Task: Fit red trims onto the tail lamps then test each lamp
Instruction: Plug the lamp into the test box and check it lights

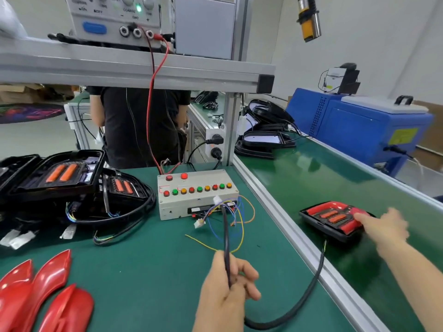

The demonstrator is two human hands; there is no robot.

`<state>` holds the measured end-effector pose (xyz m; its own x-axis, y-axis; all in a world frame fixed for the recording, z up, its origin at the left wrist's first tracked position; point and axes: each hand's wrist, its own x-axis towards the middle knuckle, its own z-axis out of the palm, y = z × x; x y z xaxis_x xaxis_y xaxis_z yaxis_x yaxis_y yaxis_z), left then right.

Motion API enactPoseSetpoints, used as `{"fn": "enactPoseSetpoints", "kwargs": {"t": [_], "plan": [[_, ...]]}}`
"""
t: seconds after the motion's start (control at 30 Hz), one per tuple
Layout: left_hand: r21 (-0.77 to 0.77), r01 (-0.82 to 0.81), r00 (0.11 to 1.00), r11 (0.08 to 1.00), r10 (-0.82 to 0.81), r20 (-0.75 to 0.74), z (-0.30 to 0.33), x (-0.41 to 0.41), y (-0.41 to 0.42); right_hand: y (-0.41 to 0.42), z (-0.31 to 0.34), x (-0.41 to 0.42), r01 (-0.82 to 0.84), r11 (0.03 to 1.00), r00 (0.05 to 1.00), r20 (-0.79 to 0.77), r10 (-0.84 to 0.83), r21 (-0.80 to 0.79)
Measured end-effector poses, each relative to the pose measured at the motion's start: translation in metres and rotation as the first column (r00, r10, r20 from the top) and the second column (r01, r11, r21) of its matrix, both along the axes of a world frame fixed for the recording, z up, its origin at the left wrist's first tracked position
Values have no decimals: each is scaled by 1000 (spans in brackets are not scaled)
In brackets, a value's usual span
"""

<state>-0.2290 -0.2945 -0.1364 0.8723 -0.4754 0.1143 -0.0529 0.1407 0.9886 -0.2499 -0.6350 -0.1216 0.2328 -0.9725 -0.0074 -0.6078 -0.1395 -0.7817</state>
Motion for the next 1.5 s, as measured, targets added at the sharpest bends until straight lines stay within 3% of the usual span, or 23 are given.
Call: {"fn": "enactPoseSetpoints", "kwargs": {"t": [0.07,0.13,0.2,0.23,0.3,0.4,0.43,0.5,0.53,0.57,0.6,0.67,0.7,0.73,0.8,0.83,0.9,0.93,1.0,1.1,1.23,1.37,1.5], "plan": [[59,6,999,998,-9,38,-5,-10,-2,30,26,4,-202,935,979,-94,181,-293],[109,57,998,992,-56,-5,-5,-20,-7,74,53,12,-465,810,871,-20,491,-357],[145,108,979,983,-79,-190,0,-28,-23,122,72,24,-705,658,691,-47,721,-267],[214,82,979,973,-39,-200,0,-29,-21,145,78,30,-801,576,593,-83,801,-165],[269,45,953,962,40,-301,3,-38,-34,180,81,44,-891,452,440,-177,881,36],[275,-68,961,959,137,-240,4,-47,-38,205,74,61,-906,400,297,-465,834,138],[388,9,987,922,54,-150,5,-51,-40,207,70,65,-900,397,255,-521,814,179],[496,65,997,866,-74,-2,3,-53,-39,210,62,66,-895,353,171,-523,835,272],[500,57,996,864,-17,-85,6,-52,-47,211,58,65,-893,320,157,-448,880,315],[374,137,969,917,-45,-245,10,-51,-47,211,55,62,-891,276,159,-321,934,362],[141,209,897,968,-132,-422,15,-51,-44,211,53,59,-892,210,151,-174,973,400],[-316,119,737,941,-297,-607,24,-40,-30,206,57,46,-915,97,117,26,993,391],[-427,16,726,904,-304,-616,27,-34,-20,198,59,42,-940,123,140,30,990,317],[-473,-80,738,877,-267,-619,28,-28,-14,184,61,39,-959,218,212,-51,976,183],[-491,-210,749,845,-184,-636,26,-12,0,144,62,32,-896,426,437,-420,795,-127],[-499,-261,745,826,-157,-649,28,-4,8,122,58,26,-854,468,492,-643,588,-225],[-504,-313,752,805,-114,-650,33,8,25,87,40,12,-818,525,405,-883,235,-235],[-516,-312,768,798,-108,-631,36,12,33,76,29,6,-808,551,352,-920,170,-207],[-531,-291,802,796,-100,-589,35,21,43,60,8,-4,-805,546,354,-927,126,-234],[-517,-312,793,797,-81,-604,31,34,55,55,-3,-11,-818,409,490,-862,127,-405],[-398,-288,878,871,74,-473,29,37,68,77,-5,-18,-690,90,705,-638,309,-718],[-273,-197,965,942,137,-224,30,31,62,128,-16,-36,-654,-114,619,-616,487,-748],[-130,-117,993,984,114,-31,32,29,48,160,-28,-51,-724,-176,502,-685,528,-667]]}}
